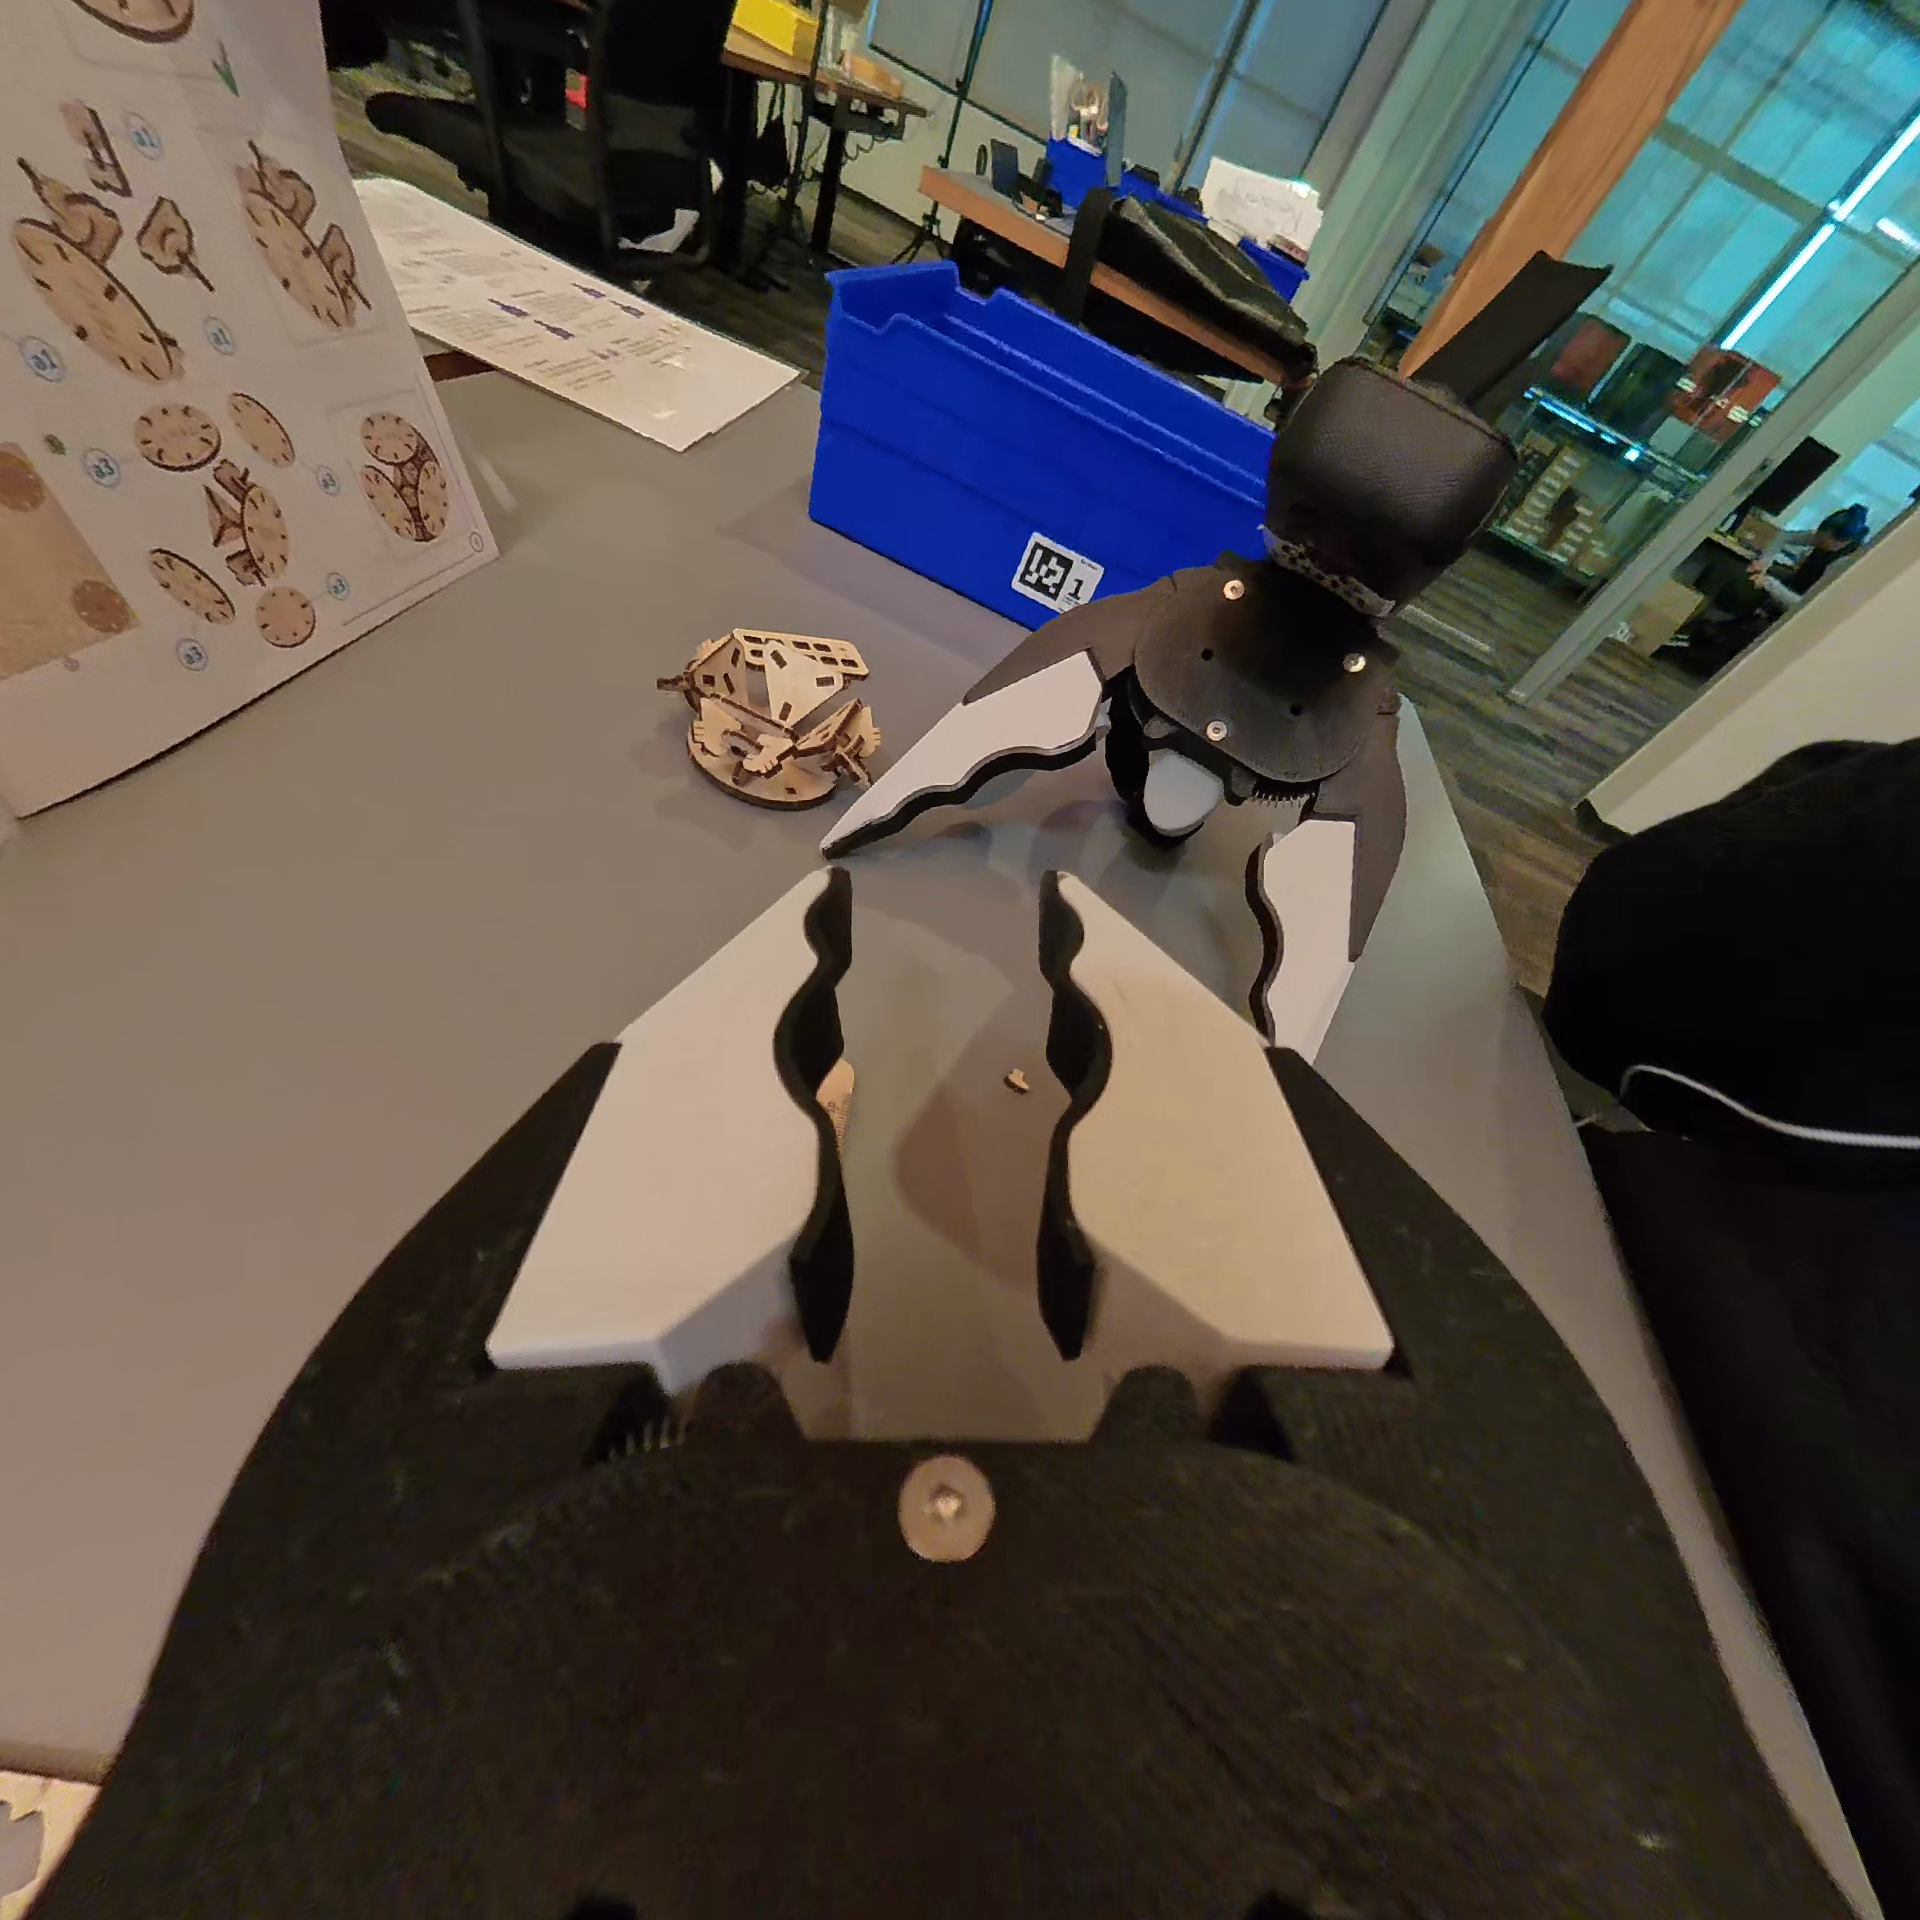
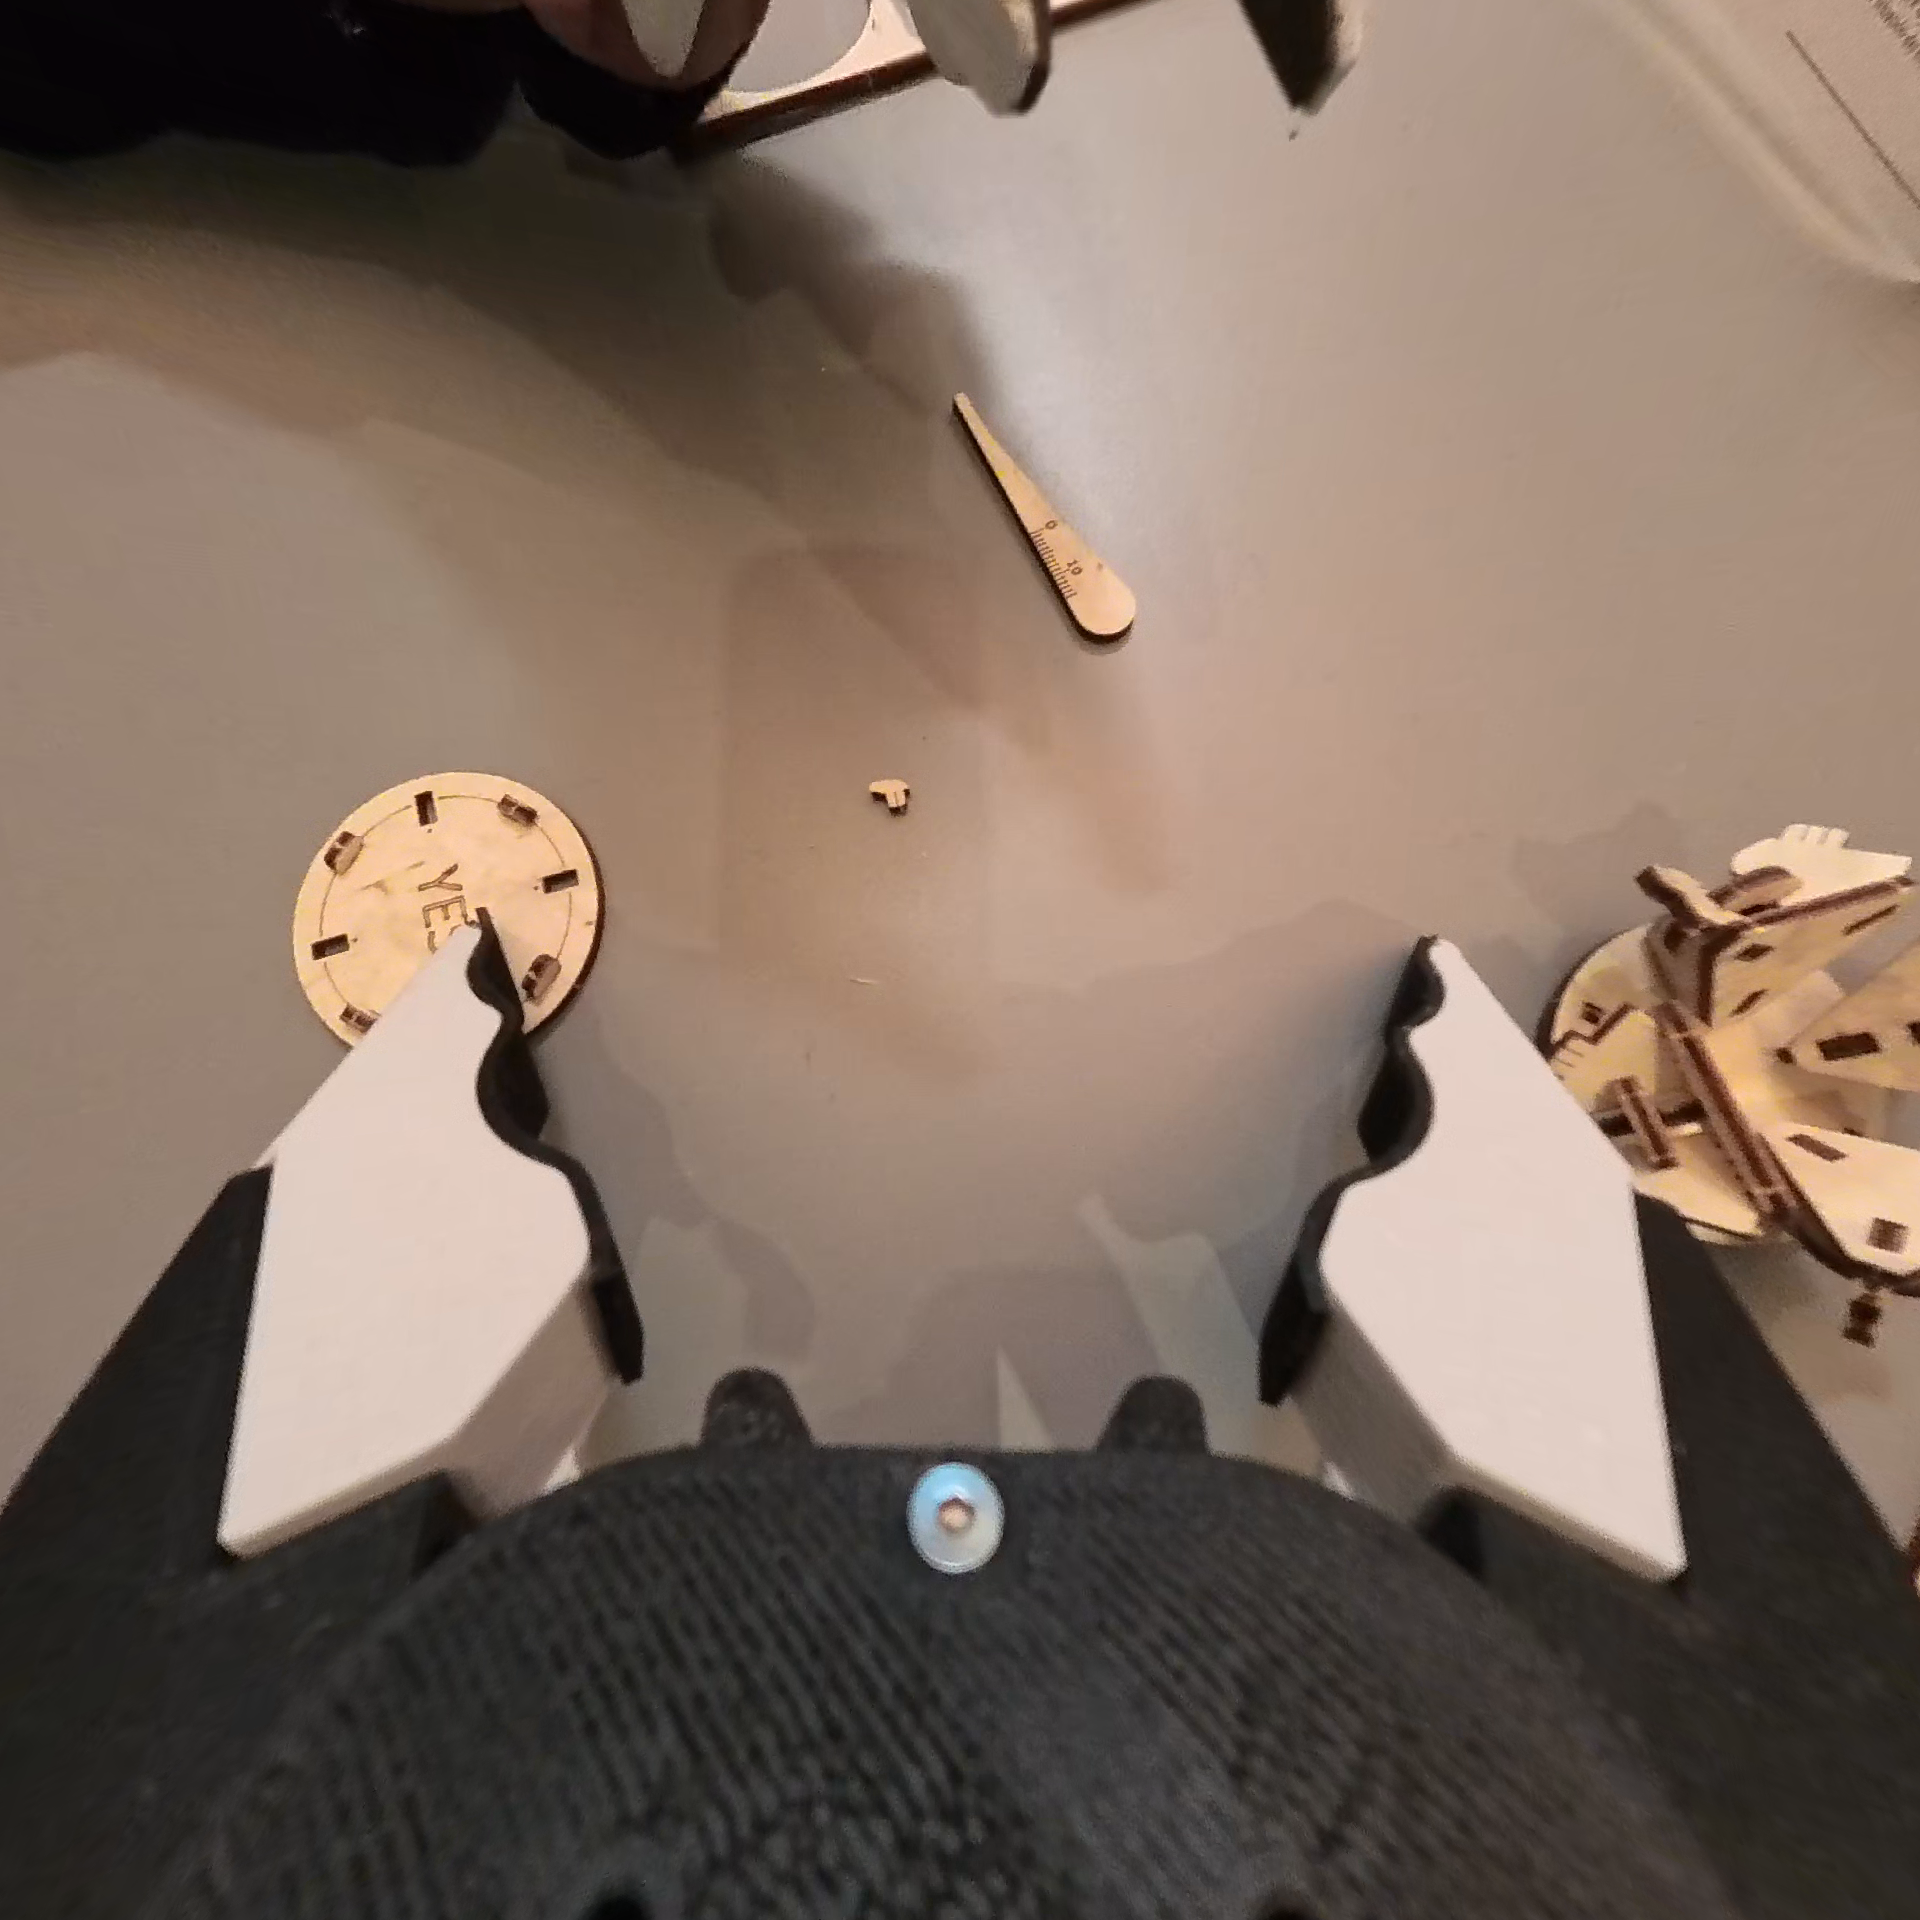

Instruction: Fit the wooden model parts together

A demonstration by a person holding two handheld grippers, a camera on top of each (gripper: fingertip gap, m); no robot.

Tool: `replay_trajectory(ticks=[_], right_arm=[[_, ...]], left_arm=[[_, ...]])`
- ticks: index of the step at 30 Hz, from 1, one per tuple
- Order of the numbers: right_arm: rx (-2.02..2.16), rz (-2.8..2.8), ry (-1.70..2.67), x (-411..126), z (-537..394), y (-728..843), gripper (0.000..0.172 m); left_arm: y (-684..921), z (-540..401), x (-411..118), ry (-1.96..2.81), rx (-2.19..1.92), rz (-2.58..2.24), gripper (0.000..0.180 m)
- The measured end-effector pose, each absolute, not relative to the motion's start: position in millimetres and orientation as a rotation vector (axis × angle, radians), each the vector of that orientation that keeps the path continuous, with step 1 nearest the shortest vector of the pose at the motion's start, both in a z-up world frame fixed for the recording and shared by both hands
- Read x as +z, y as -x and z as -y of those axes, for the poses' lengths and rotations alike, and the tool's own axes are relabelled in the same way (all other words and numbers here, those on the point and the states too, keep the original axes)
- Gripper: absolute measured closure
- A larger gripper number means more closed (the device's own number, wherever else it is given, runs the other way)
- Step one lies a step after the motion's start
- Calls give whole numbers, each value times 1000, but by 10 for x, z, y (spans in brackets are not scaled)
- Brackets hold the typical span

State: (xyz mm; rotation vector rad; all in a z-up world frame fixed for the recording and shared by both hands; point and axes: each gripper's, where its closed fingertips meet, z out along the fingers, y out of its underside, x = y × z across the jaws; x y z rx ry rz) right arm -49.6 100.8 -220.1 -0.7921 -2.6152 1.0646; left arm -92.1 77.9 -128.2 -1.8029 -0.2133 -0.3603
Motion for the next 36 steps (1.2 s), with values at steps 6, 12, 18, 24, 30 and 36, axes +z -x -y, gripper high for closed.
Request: replay_trajectory(ticks=[6,12,18,24,30,36], right_arm=[[1065,2615,792,-2201,-1009,497,13],[1065,2615,792,-2201,-1008,497,13],[1065,2615,792,-2201,-1008,496,13],[1065,2615,792,-2201,-1008,496,13],[1065,2615,792,-2201,-1008,497,13],[1065,2615,792,-2201,-1009,497,13]], left_arm=[[897,-780,-1278,1811,-344,190,148],[868,-801,-1328,1825,-364,185,148],[858,-810,-1353,1833,-361,181,148],[836,-825,-1375,1829,-386,181,146],[840,-842,-1343,1812,-362,177,146],[817,-852,-1308,1810,-327,156,146]])
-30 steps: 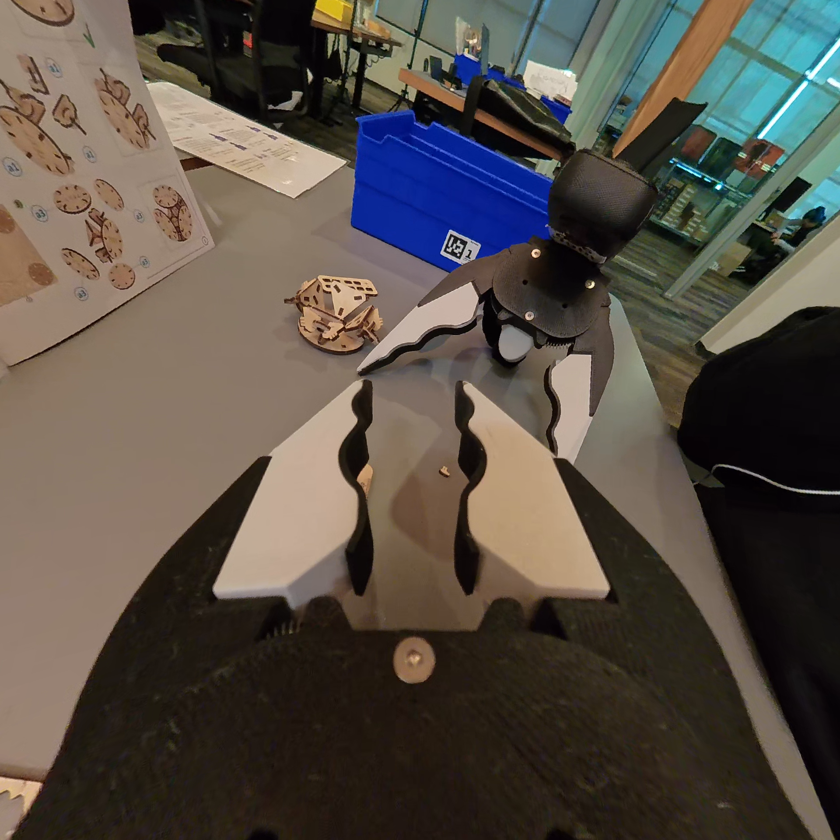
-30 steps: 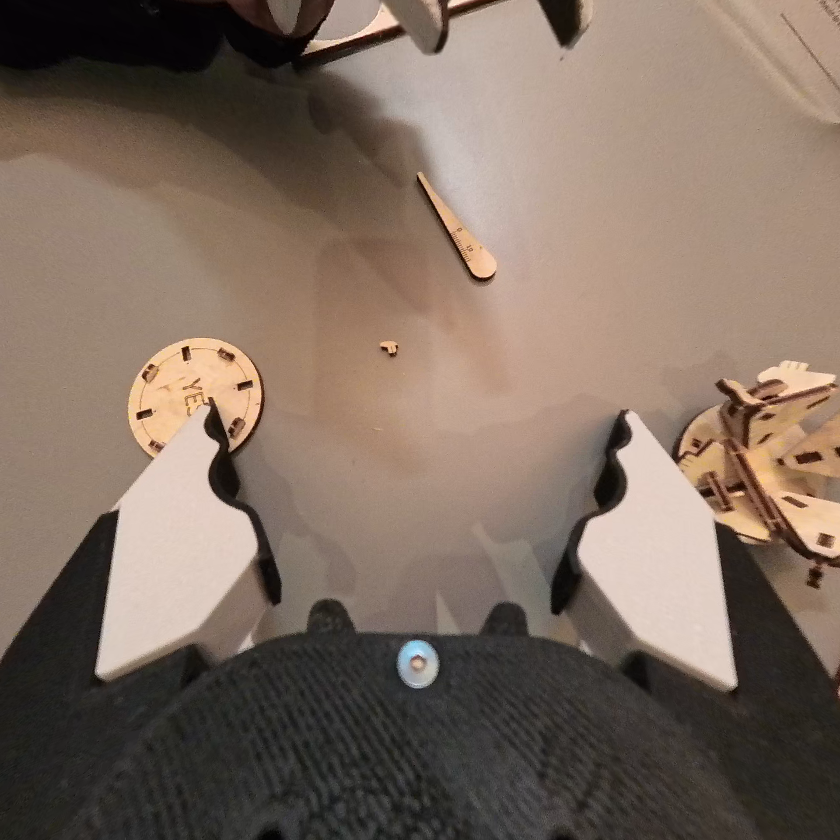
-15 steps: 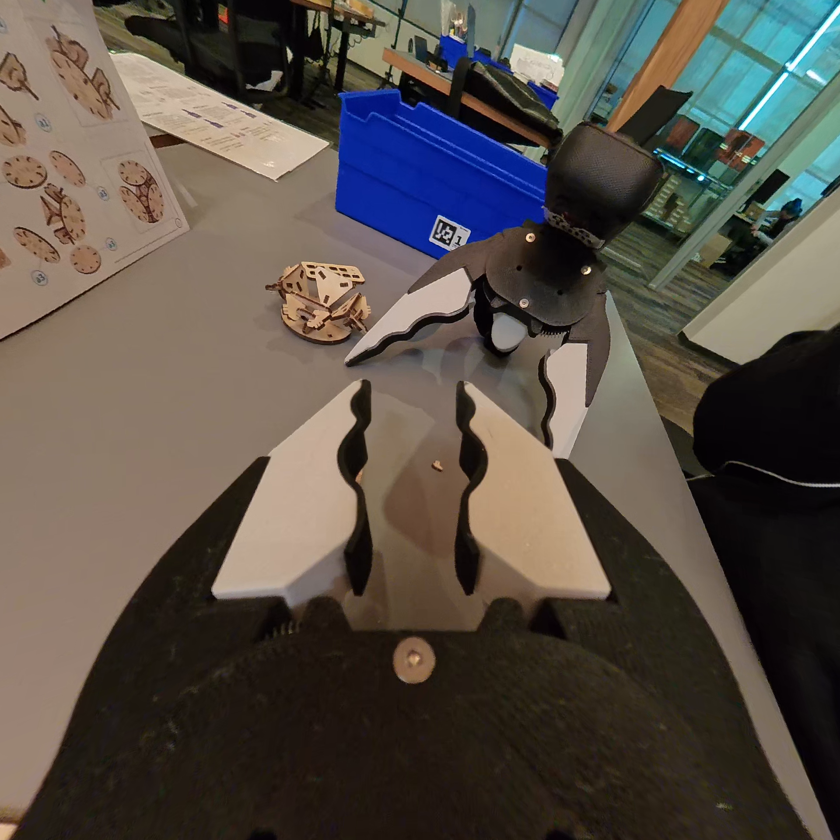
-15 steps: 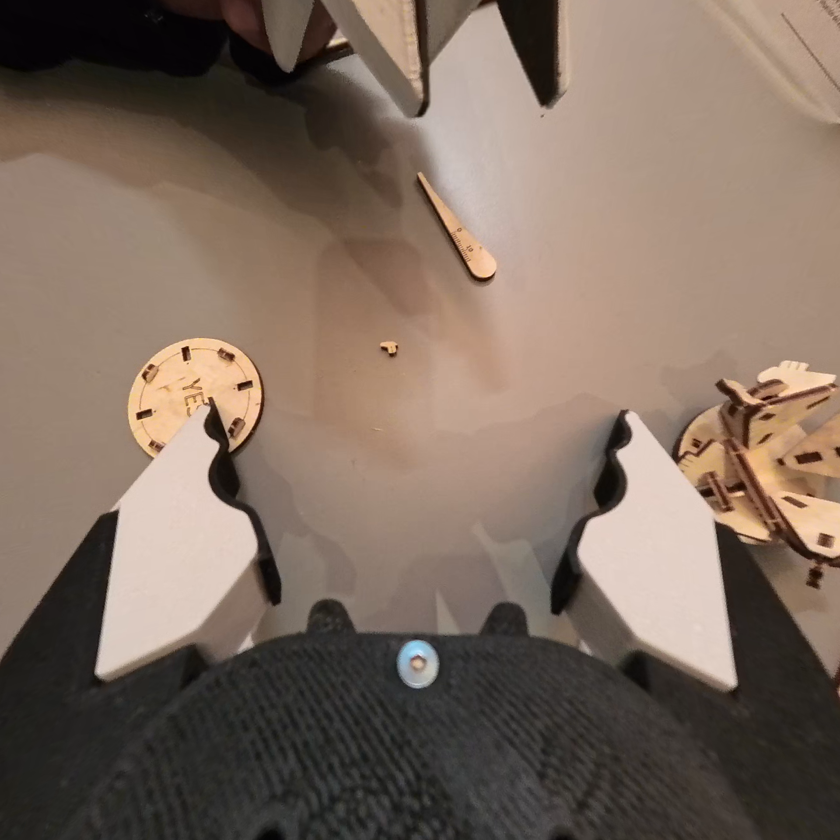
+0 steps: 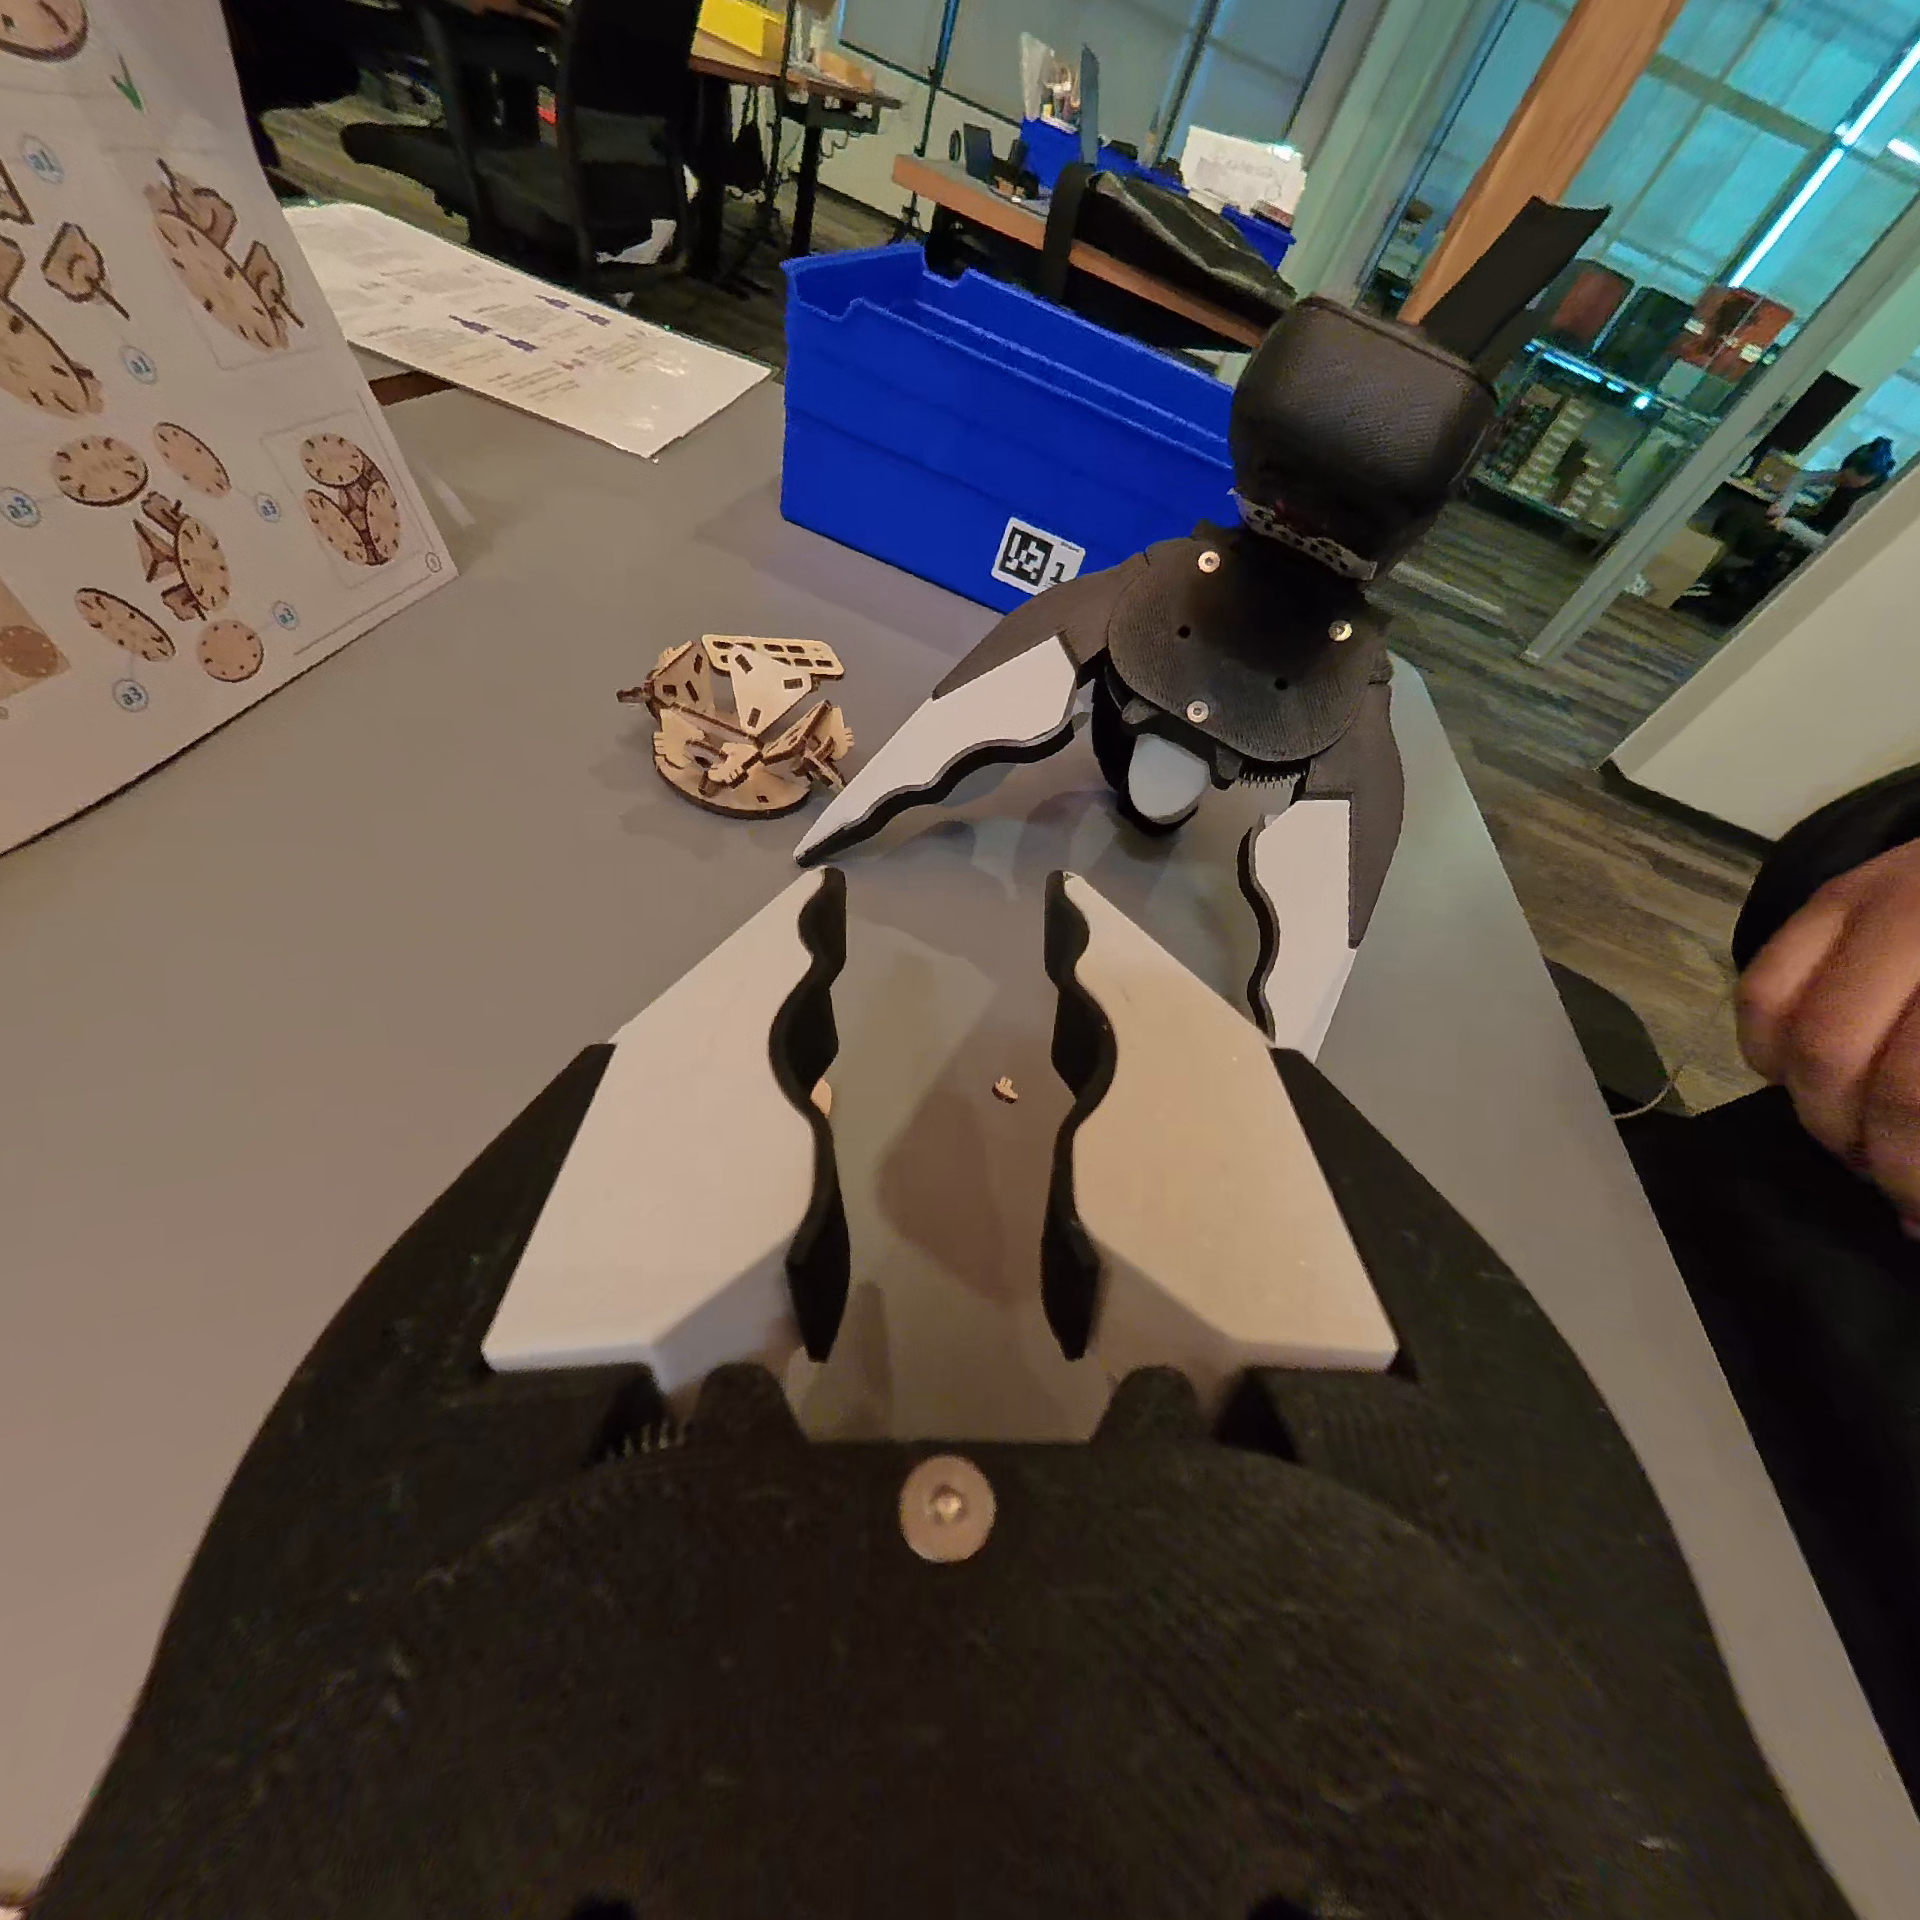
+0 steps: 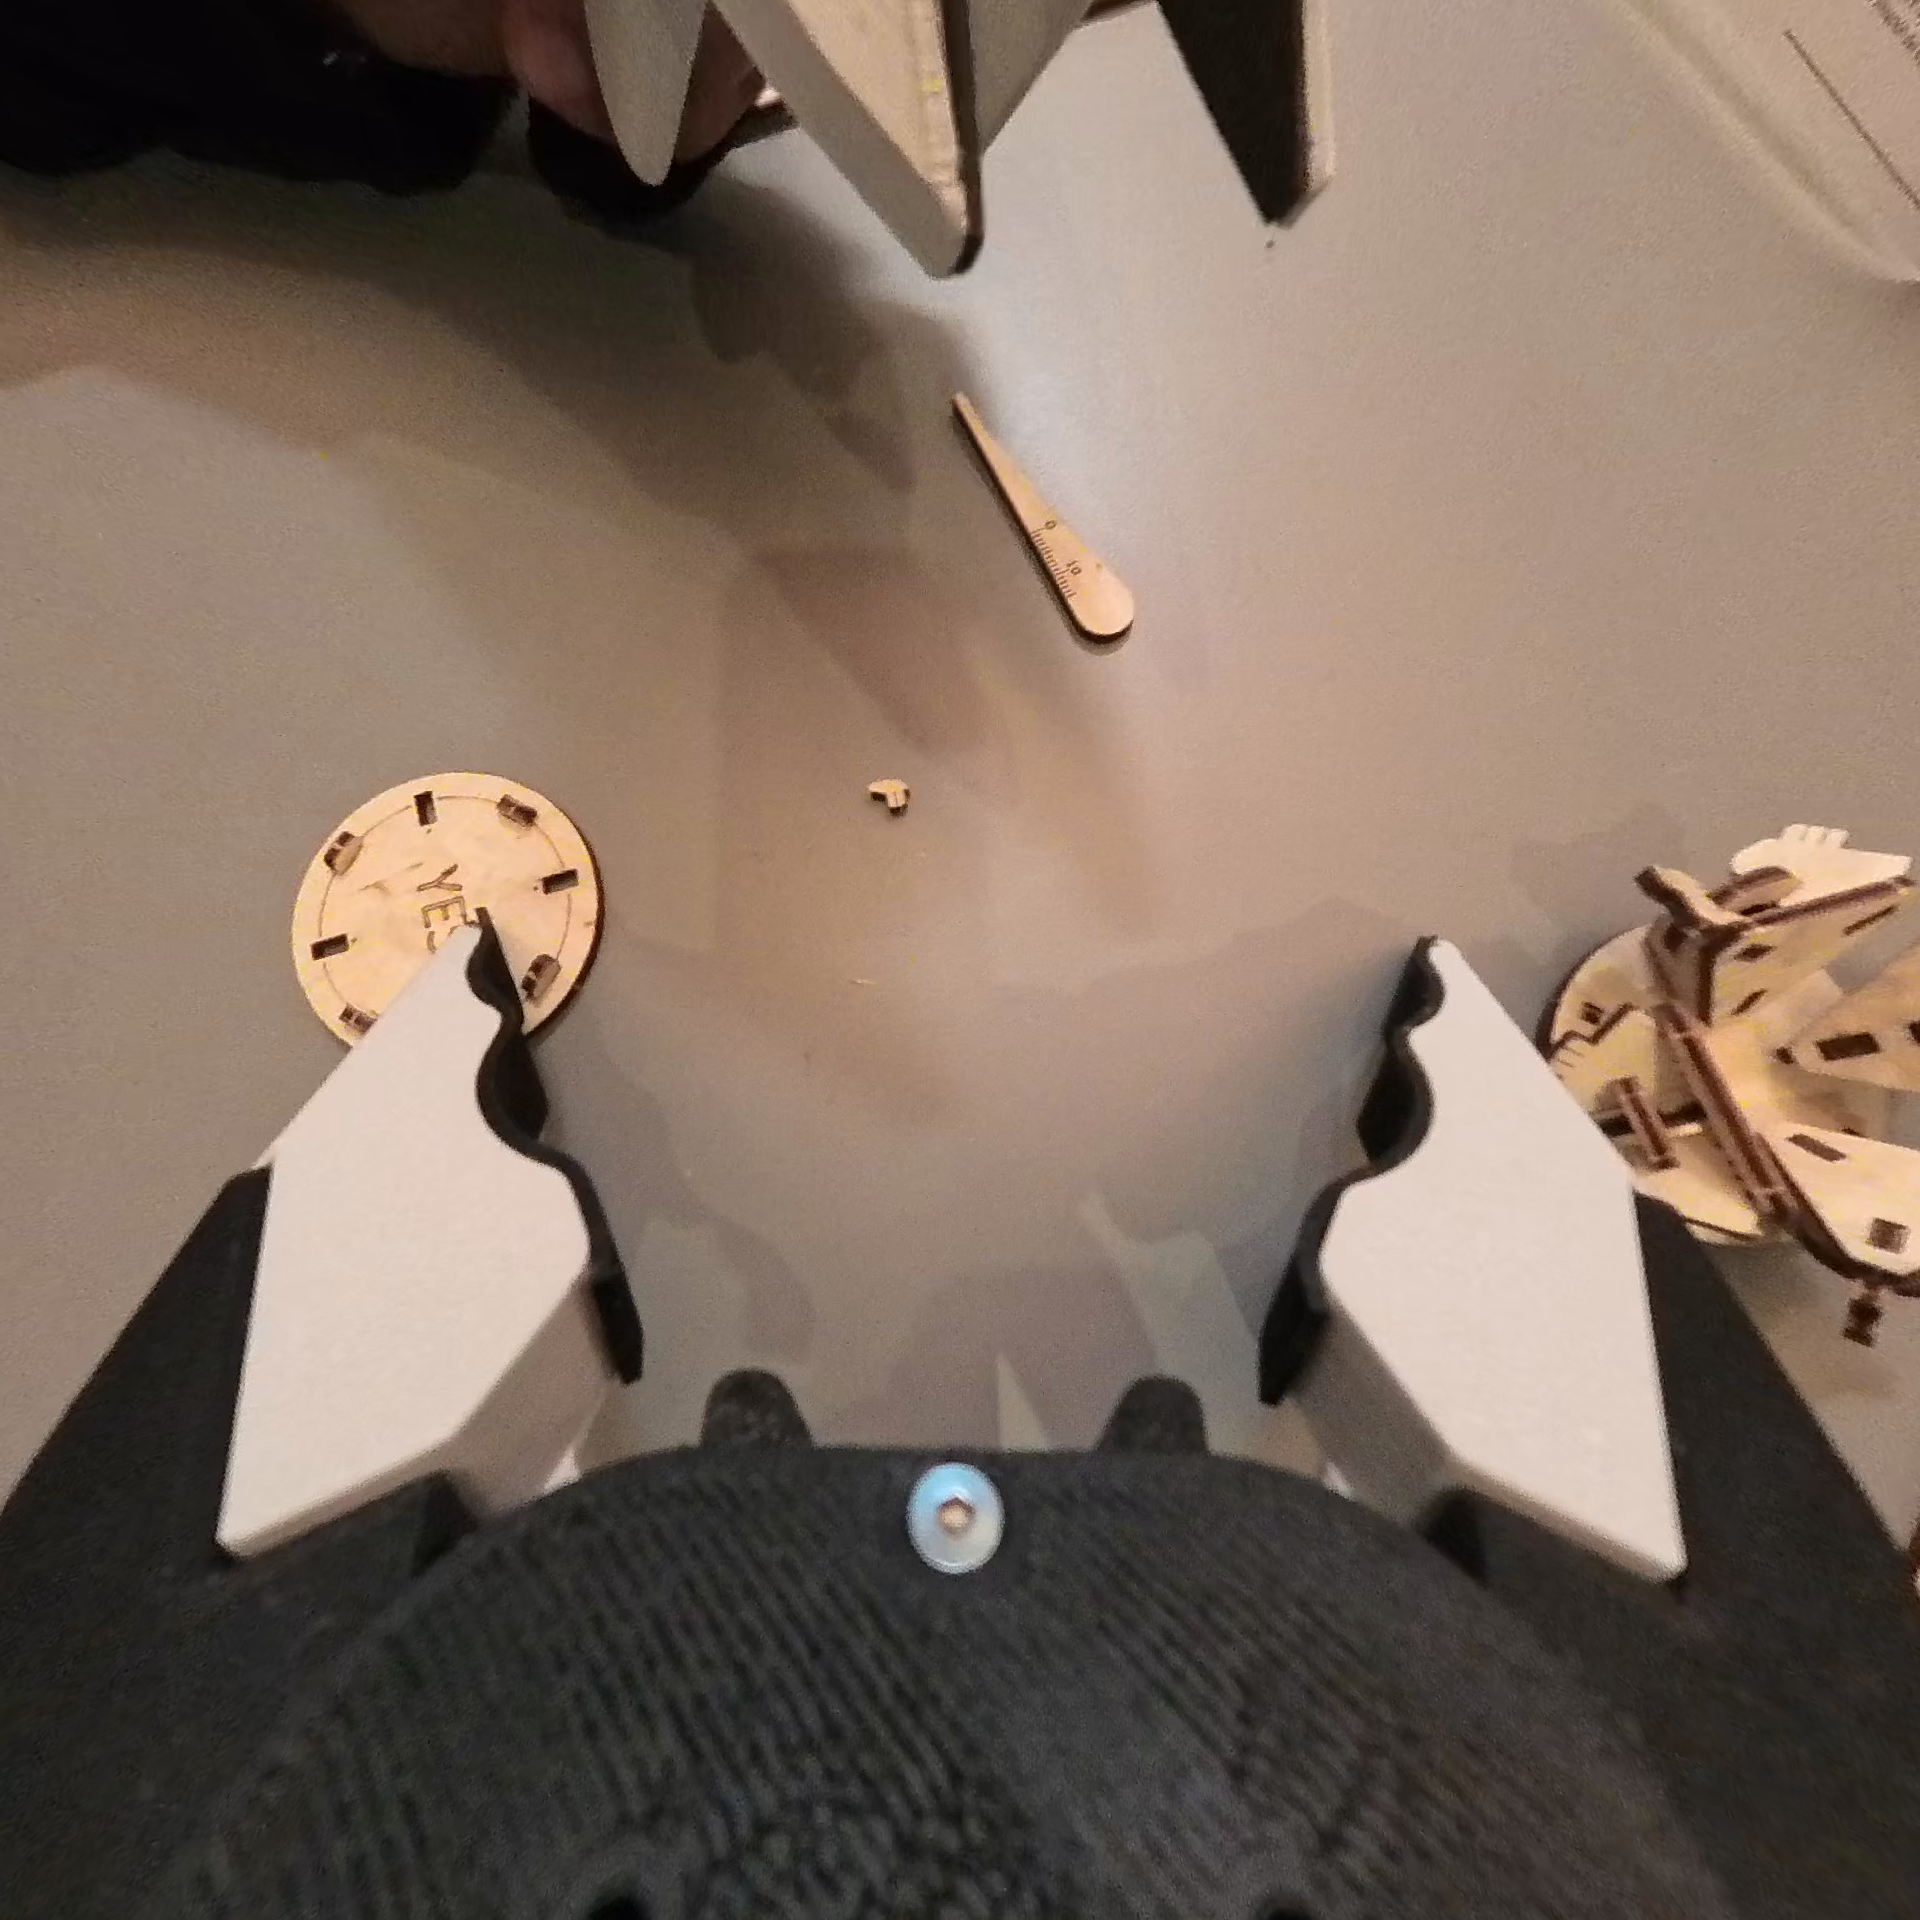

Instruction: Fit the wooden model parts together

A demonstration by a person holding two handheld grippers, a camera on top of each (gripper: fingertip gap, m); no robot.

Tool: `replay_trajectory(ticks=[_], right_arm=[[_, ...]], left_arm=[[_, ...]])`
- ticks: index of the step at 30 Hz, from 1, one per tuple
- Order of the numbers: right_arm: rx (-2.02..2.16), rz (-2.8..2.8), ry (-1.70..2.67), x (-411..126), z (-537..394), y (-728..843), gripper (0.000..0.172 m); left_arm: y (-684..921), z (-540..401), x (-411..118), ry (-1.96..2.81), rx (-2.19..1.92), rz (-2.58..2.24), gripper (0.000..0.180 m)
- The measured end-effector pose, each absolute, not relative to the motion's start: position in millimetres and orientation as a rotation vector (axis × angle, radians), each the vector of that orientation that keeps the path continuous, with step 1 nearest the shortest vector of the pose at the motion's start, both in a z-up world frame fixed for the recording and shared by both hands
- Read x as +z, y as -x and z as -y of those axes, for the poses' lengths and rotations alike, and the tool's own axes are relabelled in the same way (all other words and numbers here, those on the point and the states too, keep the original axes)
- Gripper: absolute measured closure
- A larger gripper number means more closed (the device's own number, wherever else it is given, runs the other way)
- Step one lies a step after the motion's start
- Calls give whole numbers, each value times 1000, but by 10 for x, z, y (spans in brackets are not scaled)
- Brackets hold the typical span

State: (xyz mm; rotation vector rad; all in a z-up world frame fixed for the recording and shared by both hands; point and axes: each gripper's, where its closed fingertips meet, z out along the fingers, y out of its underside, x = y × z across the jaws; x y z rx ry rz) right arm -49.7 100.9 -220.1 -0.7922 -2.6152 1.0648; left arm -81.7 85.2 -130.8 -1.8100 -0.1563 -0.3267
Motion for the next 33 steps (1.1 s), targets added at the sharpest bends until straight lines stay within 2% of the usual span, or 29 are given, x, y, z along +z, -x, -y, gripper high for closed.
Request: replay_trajectory(ticks=[16,33], right_arm=[[1065,2615,792,-2201,-1009,497,13],[1066,2619,785,-2200,-998,499,13]], left_arm=[[825,-802,-1178,1780,-285,132,146],[937,-778,-1261,1776,-316,182,146]])
